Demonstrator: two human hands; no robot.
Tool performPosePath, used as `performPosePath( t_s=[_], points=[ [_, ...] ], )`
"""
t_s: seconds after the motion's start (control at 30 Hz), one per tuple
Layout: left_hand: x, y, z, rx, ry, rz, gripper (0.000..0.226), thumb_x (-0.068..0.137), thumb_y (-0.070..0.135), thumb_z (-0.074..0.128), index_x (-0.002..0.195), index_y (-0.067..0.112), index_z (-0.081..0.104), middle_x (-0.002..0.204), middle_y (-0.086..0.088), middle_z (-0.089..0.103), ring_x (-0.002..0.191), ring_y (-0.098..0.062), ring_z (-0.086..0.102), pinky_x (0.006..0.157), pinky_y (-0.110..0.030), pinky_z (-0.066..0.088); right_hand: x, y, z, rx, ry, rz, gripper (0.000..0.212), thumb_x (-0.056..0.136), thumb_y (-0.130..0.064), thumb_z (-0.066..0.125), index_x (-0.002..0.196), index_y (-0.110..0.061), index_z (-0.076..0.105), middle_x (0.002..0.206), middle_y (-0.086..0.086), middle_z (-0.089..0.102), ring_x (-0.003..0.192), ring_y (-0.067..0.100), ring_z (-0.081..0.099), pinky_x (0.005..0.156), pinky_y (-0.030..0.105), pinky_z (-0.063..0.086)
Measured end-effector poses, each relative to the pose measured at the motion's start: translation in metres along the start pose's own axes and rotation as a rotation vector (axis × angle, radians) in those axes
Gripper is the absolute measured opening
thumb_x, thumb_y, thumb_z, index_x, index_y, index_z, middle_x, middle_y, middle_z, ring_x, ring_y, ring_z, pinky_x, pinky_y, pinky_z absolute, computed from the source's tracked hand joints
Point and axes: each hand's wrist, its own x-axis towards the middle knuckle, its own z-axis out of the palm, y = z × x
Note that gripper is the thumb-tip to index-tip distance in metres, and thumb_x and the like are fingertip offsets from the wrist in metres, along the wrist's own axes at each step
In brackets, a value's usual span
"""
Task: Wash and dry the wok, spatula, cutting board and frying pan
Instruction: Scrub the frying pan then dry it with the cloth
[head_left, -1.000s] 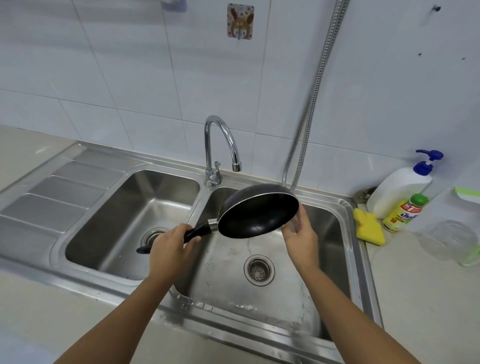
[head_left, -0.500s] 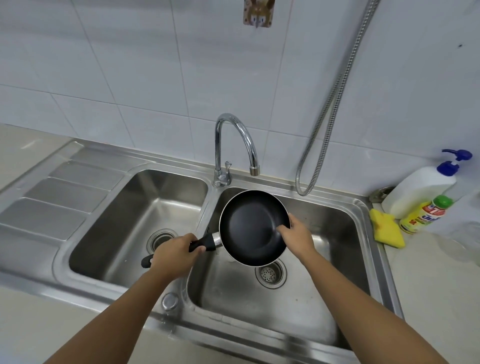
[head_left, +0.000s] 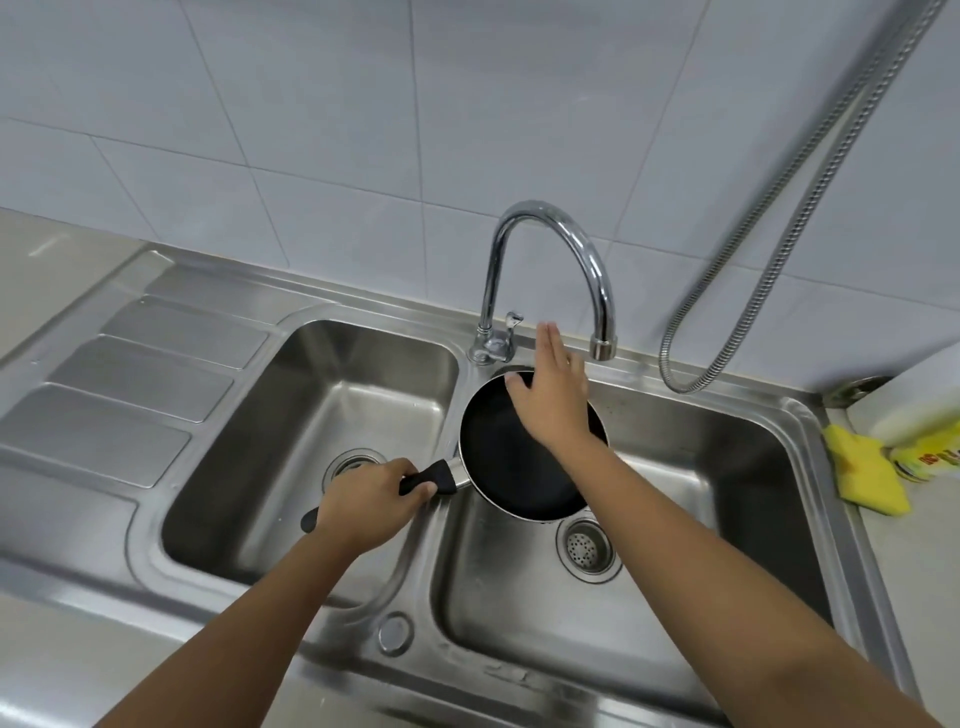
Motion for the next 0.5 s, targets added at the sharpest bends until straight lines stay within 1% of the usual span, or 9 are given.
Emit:
performPosePath(
  t_s=[0.07, 0.13, 0.2, 0.27, 0.33, 0.37, 0.43, 0.47, 0.5],
  points=[
    [-0.001, -0.003, 0.0, 0.005, -0.002, 0.02, 0.033, 0.089, 0.061, 0.046, 0.1, 0.033, 0.061, 0.082, 0.01, 0.065, 0.08, -0.014, 0.06, 0.063, -0.03, 0.041, 0.02, -0.02, 0.003, 0.069, 0.002, 0.013, 0.077, 0.095, -0.039, 0.052, 0.156, -0.017, 0.011, 0.164, -0.003, 0.008, 0.145, 0.028, 0.016, 0.117, 0.047, 0.019],
    [-0.003, -0.006, -0.001, 0.007, -0.01, 0.024, 0.033, 0.089, 0.061, 0.047, 0.1, 0.033, 0.061, 0.082, 0.01, 0.065, 0.08, -0.014, 0.061, 0.064, -0.03, 0.043, 0.028, -0.031, 0.007, 0.159, 0.053, 0.04, 0.072, 0.092, -0.034, 0.056, 0.153, -0.015, 0.022, 0.159, -0.001, 0.025, 0.14, 0.027, 0.025, 0.114, 0.045, 0.024],
    [-0.004, -0.008, -0.001, 0.004, -0.015, 0.023, 0.034, 0.088, 0.062, 0.046, 0.1, 0.034, 0.061, 0.083, 0.01, 0.066, 0.082, -0.013, 0.061, 0.066, -0.03, 0.045, 0.023, -0.036, 0.01, 0.219, 0.133, 0.045, 0.064, 0.088, -0.03, 0.06, 0.145, -0.015, 0.036, 0.146, 0.0, 0.044, 0.132, 0.027, 0.036, 0.109, 0.043, 0.029],
    [-0.004, -0.01, -0.001, -0.007, -0.019, 0.021, 0.033, 0.089, 0.063, 0.046, 0.099, 0.034, 0.061, 0.082, 0.011, 0.065, 0.081, -0.013, 0.061, 0.068, -0.03, 0.047, 0.01, -0.036, 0.016, 0.148, 0.146, -0.006, 0.057, 0.085, -0.027, 0.06, 0.138, -0.018, 0.042, 0.137, -0.001, 0.05, 0.126, 0.026, 0.041, 0.107, 0.042, 0.031],
    [-0.005, -0.011, -0.002, -0.019, -0.034, 0.016, 0.032, 0.089, 0.063, 0.046, 0.097, 0.035, 0.061, 0.078, 0.011, 0.064, 0.077, -0.011, 0.06, 0.068, -0.03, 0.048, -0.006, -0.033, 0.024, 0.055, 0.098, -0.062, 0.057, 0.084, -0.028, 0.059, 0.138, -0.021, 0.041, 0.139, -0.004, 0.049, 0.128, 0.025, 0.04, 0.111, 0.045, 0.029],
    [-0.005, -0.01, -0.003, -0.025, -0.041, 0.014, 0.032, 0.088, 0.063, 0.046, 0.095, 0.035, 0.061, 0.075, 0.011, 0.064, 0.074, -0.01, 0.059, 0.067, -0.03, 0.048, -0.016, -0.031, 0.028, 0.018, 0.055, -0.071, 0.062, 0.085, -0.03, 0.057, 0.143, -0.022, 0.037, 0.146, -0.004, 0.043, 0.133, 0.026, 0.036, 0.114, 0.047, 0.024],
    [-0.004, -0.008, -0.004, -0.032, -0.045, 0.018, 0.032, 0.088, 0.063, 0.046, 0.092, 0.034, 0.061, 0.072, 0.01, 0.063, 0.071, -0.008, 0.058, 0.065, -0.03, 0.048, -0.032, -0.029, 0.034, -0.032, -0.015, -0.061, 0.071, 0.09, -0.033, 0.054, 0.153, -0.023, 0.023, 0.159, -0.004, 0.024, 0.142, 0.026, 0.022, 0.119, 0.049, 0.014],
    [-0.003, -0.006, -0.004, -0.033, -0.044, 0.024, 0.032, 0.088, 0.063, 0.047, 0.092, 0.034, 0.061, 0.071, 0.01, 0.063, 0.071, -0.008, 0.058, 0.064, -0.029, 0.046, -0.039, -0.027, 0.036, -0.045, -0.034, -0.061, 0.072, 0.092, -0.034, 0.052, 0.155, -0.022, 0.019, 0.162, -0.005, 0.018, 0.144, 0.025, 0.018, 0.12, 0.048, 0.012],
    [-0.003, -0.004, -0.005, -0.03, -0.041, 0.031, 0.032, 0.088, 0.062, 0.047, 0.092, 0.034, 0.061, 0.071, 0.01, 0.063, 0.07, -0.008, 0.058, 0.062, -0.029, 0.045, -0.048, -0.025, 0.035, -0.048, -0.049, -0.071, 0.07, 0.093, -0.035, 0.05, 0.155, -0.022, 0.019, 0.162, -0.004, 0.016, 0.145, 0.025, 0.017, 0.121, 0.046, 0.012]
  ],
)
